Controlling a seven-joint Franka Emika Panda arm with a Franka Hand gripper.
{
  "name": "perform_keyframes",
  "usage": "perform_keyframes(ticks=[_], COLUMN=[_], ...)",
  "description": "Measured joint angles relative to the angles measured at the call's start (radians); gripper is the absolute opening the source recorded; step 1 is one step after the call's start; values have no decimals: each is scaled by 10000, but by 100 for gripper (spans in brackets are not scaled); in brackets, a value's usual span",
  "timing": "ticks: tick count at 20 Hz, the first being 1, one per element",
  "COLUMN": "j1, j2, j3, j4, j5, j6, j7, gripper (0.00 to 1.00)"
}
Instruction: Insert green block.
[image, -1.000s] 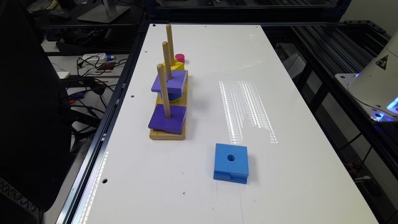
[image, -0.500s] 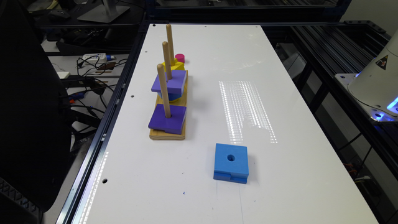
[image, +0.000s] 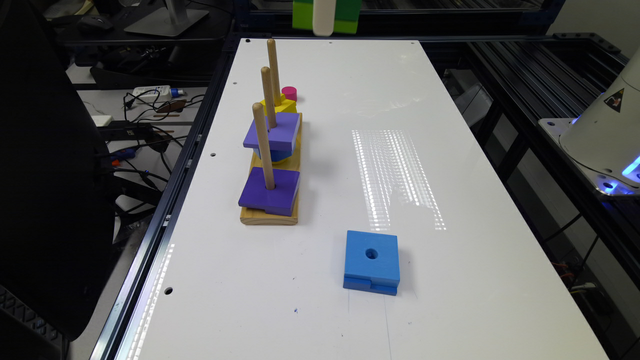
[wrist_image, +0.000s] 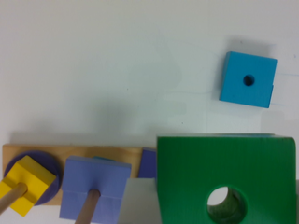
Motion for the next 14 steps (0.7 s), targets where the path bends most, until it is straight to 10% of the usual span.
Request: perform_keyframes(ticks=[14], j1=[6], j2=[1048], j3=[74], j4=[18], j5=[-278], j6=[1132], j7=[138], gripper=[0])
